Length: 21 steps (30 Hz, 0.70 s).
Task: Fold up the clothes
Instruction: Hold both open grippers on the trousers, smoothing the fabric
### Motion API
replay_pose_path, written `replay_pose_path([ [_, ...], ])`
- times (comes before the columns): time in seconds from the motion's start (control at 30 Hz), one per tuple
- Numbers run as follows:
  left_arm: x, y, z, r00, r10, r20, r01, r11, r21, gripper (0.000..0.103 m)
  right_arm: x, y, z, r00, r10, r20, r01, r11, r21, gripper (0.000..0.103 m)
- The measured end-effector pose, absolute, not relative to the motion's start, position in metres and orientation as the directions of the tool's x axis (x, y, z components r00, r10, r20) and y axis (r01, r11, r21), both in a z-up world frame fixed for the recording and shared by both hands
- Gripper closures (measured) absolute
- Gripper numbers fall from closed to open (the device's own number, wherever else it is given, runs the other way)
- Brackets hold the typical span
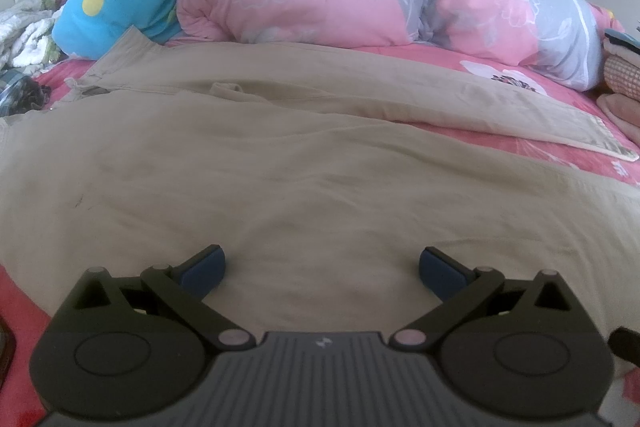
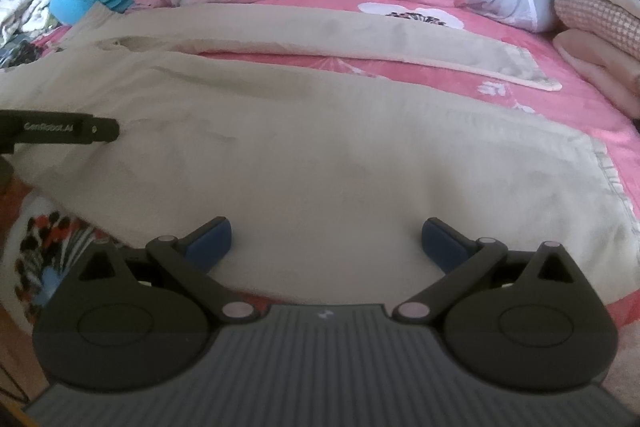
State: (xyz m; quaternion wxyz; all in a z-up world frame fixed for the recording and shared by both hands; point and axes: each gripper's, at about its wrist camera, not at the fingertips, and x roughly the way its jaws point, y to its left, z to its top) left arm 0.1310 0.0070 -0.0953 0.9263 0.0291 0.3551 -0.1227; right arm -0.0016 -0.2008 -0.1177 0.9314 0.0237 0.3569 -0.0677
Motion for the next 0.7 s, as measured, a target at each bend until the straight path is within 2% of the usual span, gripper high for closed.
replay_pose_path([
  [0.17, 0.128, 0.007, -0.094, 0.726, -0.206, -0.656, 0.243, 0.969, -0.036, 0.000, -0.009, -0.202, -0.116, 0.736, -0.089, -0.671, 0.125, 0.992, 0.006, 0.001],
  [0.4, 0.107, 0.015, -0.077, 0.803, -0.204, -0.561, 0.233, 0.972, -0.020, 0.000, -0.011, -0.204, -0.117, 0.739, -0.080, -0.669, 0.114, 0.993, 0.007, 0.001],
  [0.47, 0.107, 0.019, -0.077, 0.798, -0.202, -0.568, 0.229, 0.973, -0.025, 0.000, -0.011, -0.204, -0.117, 0.739, -0.081, -0.669, 0.113, 0.994, 0.005, 0.001],
  [0.6, 0.117, 0.028, -0.087, 0.751, -0.170, -0.638, 0.190, 0.981, -0.038, 0.000, -0.011, -0.204, -0.118, 0.740, -0.080, -0.668, 0.111, 0.994, 0.003, 0.001],
  [0.7, 0.117, 0.037, -0.087, 0.749, -0.176, -0.639, 0.186, 0.981, -0.053, 0.000, -0.011, -0.203, -0.118, 0.742, -0.081, -0.665, 0.109, 0.994, 0.000, 0.001],
])
